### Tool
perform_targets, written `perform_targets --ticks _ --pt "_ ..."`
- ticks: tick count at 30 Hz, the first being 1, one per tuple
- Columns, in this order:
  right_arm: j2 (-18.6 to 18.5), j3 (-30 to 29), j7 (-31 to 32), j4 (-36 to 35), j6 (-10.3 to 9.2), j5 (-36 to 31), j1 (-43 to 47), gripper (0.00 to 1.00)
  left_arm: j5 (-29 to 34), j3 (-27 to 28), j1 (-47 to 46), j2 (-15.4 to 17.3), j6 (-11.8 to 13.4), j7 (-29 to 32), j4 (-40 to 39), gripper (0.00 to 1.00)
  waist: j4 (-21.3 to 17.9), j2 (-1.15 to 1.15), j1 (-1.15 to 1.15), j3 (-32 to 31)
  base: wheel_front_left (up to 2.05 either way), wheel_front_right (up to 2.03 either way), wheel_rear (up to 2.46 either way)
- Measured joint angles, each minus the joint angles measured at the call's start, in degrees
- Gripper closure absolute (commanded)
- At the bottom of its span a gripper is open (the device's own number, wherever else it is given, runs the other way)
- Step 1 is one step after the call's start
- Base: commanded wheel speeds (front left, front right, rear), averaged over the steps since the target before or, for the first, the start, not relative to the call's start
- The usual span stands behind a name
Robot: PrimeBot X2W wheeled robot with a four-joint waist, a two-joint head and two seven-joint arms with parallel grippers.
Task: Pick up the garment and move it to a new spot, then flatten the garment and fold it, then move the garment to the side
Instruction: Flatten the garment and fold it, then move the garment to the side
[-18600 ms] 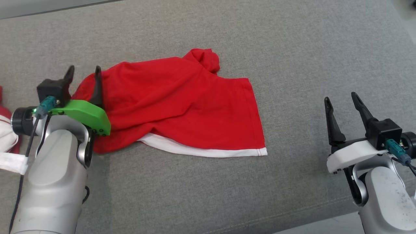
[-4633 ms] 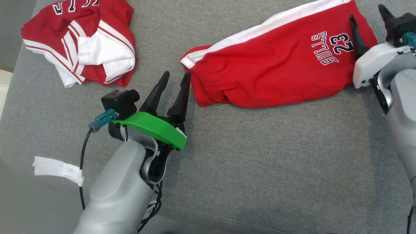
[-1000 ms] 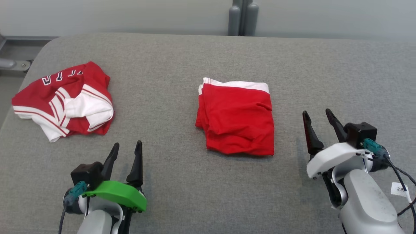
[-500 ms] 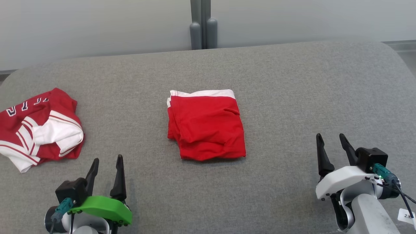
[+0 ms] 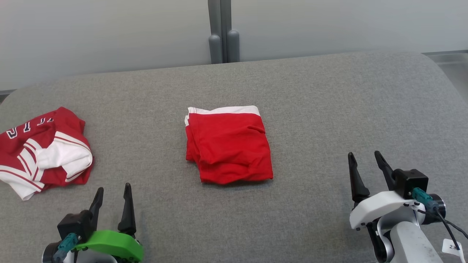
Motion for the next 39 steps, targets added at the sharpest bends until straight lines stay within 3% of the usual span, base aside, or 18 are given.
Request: perform_targets --ticks 16,30,39 --pt "0.0 2.7 0.0 -0.5 0.00 1.2 0.5 0.00 3.6 3.3 1.6 -0.2 0.0 0.0 -0.6 0.00 0.6 0.00 0.00 -0.2 0.00 0.00 0.00" --pt "0.0 3.4 0.0 -0.1 0.00 1.0 0.5 0.00 3.1 2.0 1.5 -0.3 0.0 0.0 -0.2 0.00 1.0 0.00 0.00 0.2 0.00 0.00 0.00" --pt "0.0 6.1 0.0 1.0 0.00 1.5 -3.4 0.00 2.6 -1.3 -1.1 -0.4 0.0 0.0 -1.8 0.00 3.3 0.00 0.00 3.6 0.00 0.00 0.00"
